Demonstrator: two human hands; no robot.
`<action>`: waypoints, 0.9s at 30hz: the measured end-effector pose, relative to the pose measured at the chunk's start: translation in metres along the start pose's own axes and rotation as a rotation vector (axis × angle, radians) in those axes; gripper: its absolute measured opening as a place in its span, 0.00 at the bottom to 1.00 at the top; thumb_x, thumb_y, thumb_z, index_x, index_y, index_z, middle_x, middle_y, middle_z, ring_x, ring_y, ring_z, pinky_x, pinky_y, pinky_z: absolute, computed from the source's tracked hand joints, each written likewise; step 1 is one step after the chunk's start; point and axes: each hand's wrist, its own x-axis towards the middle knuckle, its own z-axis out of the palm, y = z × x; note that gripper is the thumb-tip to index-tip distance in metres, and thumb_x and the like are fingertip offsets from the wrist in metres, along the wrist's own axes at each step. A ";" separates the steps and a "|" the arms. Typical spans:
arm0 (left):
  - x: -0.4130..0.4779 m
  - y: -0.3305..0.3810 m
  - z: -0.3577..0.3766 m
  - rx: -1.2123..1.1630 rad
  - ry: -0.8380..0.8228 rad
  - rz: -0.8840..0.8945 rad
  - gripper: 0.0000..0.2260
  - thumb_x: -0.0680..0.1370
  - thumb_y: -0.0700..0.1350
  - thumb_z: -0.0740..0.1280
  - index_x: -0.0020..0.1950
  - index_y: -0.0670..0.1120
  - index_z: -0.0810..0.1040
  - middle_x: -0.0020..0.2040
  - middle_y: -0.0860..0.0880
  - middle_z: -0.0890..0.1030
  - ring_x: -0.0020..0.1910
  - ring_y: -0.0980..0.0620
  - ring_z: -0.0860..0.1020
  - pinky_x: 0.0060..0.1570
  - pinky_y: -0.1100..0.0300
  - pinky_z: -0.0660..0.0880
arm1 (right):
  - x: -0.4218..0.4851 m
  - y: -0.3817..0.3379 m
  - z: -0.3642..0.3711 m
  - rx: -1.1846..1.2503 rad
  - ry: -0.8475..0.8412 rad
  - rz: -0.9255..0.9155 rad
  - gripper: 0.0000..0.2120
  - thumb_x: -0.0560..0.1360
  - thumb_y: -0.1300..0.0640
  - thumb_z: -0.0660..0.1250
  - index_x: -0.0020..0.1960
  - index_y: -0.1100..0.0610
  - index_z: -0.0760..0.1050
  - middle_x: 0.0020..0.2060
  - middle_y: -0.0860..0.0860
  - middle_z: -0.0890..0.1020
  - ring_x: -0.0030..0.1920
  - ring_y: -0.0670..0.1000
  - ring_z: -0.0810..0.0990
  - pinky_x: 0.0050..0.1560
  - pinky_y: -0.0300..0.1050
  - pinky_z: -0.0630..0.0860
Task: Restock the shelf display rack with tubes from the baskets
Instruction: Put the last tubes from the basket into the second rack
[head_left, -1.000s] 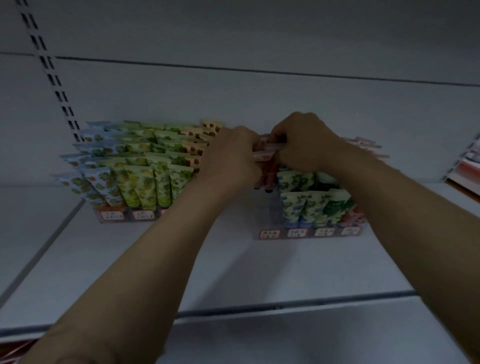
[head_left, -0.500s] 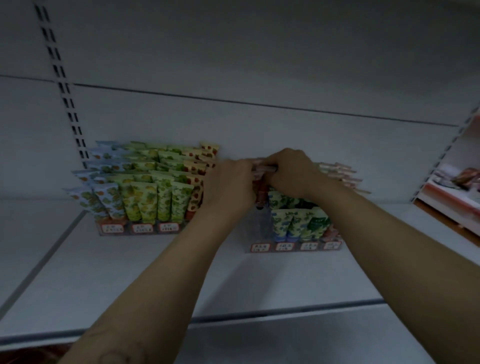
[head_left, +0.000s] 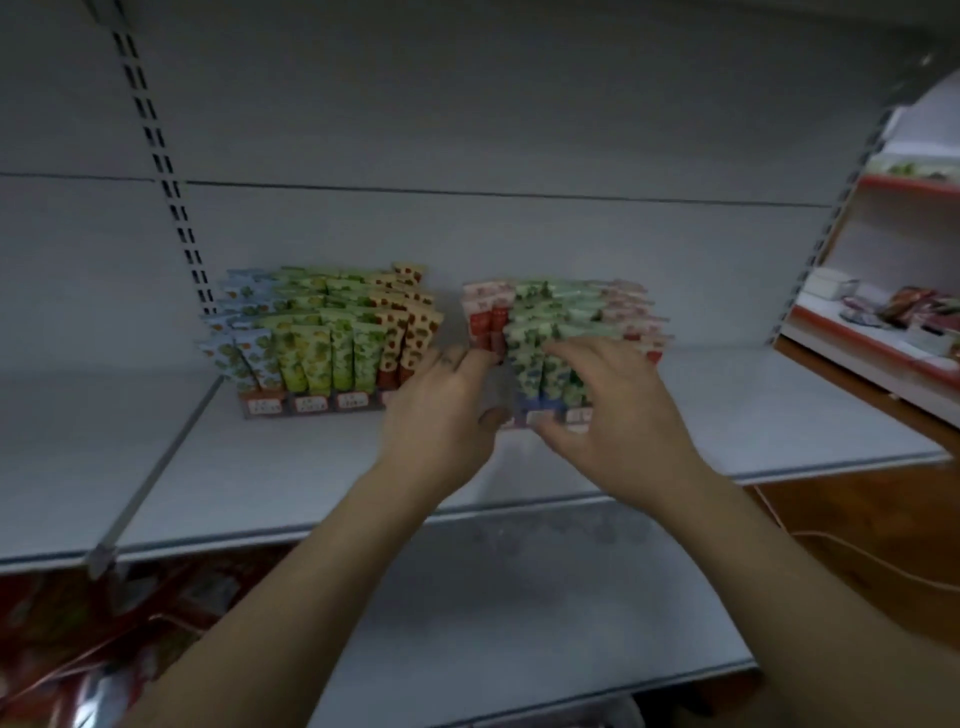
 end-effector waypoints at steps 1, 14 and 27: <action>-0.011 0.003 0.001 -0.010 -0.024 0.038 0.21 0.76 0.53 0.68 0.67 0.49 0.69 0.63 0.48 0.73 0.64 0.47 0.67 0.56 0.52 0.72 | -0.018 -0.001 0.003 0.005 0.001 -0.006 0.30 0.66 0.47 0.72 0.65 0.57 0.73 0.59 0.54 0.77 0.60 0.55 0.72 0.60 0.45 0.66; -0.212 -0.004 0.128 0.188 -0.789 0.210 0.21 0.78 0.54 0.62 0.68 0.47 0.66 0.65 0.47 0.70 0.64 0.46 0.67 0.58 0.52 0.68 | -0.190 0.032 0.080 -0.098 -0.988 0.162 0.37 0.74 0.41 0.66 0.76 0.53 0.56 0.71 0.52 0.64 0.70 0.53 0.63 0.69 0.46 0.62; -0.293 -0.021 0.222 0.161 -1.062 0.021 0.20 0.77 0.47 0.63 0.68 0.44 0.68 0.65 0.42 0.72 0.63 0.43 0.71 0.59 0.51 0.69 | -0.257 0.047 0.158 -0.051 -1.511 0.426 0.26 0.78 0.50 0.64 0.72 0.60 0.65 0.61 0.59 0.76 0.58 0.58 0.77 0.57 0.52 0.77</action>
